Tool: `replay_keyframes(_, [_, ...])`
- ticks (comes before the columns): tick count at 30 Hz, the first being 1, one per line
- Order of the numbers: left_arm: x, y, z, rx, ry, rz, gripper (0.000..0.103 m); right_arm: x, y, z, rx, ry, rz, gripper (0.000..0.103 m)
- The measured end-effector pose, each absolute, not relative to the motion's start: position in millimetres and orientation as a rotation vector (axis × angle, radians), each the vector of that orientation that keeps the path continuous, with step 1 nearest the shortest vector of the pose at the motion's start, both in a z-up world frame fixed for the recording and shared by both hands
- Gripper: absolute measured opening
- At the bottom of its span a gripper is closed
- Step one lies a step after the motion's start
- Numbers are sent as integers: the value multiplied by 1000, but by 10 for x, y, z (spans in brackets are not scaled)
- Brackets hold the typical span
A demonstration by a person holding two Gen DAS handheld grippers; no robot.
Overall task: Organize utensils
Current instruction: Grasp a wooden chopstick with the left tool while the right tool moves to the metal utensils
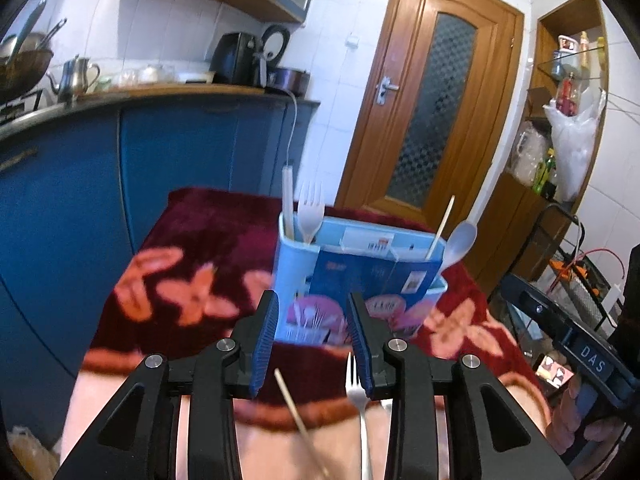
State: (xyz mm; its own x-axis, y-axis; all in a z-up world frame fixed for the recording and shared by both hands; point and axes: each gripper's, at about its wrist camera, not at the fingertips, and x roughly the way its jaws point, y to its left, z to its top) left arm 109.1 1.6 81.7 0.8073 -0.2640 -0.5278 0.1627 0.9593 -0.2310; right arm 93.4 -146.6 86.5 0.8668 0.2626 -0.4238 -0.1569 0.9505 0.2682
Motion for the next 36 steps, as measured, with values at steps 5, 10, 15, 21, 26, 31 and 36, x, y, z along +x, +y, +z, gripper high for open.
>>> replay_keyframes(5, [1057, 13, 692, -185, 651, -227, 37, 850, -1446, 707, 237, 537, 215, 32])
replay_keyframes(10, [1002, -2, 586, -177, 686, -219, 37, 784, -1464, 572, 256, 587, 204, 34])
replay_keyframes(15, [979, -20, 452, -170, 731, -209, 37, 702, -1498, 447, 271, 627, 188, 36])
replay_keyframes(21, [1005, -46, 255, -163, 802, -200, 37, 624, -1570, 305, 302, 664, 177, 37])
replay_keyframes(26, [1016, -83, 152, -142, 849, -187, 37, 588, -1644, 210, 326, 684, 170, 37])
replay_keyframes(31, [1056, -137, 56, -112, 902, -182, 37, 555, -1729, 170, 342, 684, 162, 38])
replay_keyframes(36, [1133, -166, -25, -100, 955, -179, 37, 531, -1825, 130, 362, 685, 154, 40])
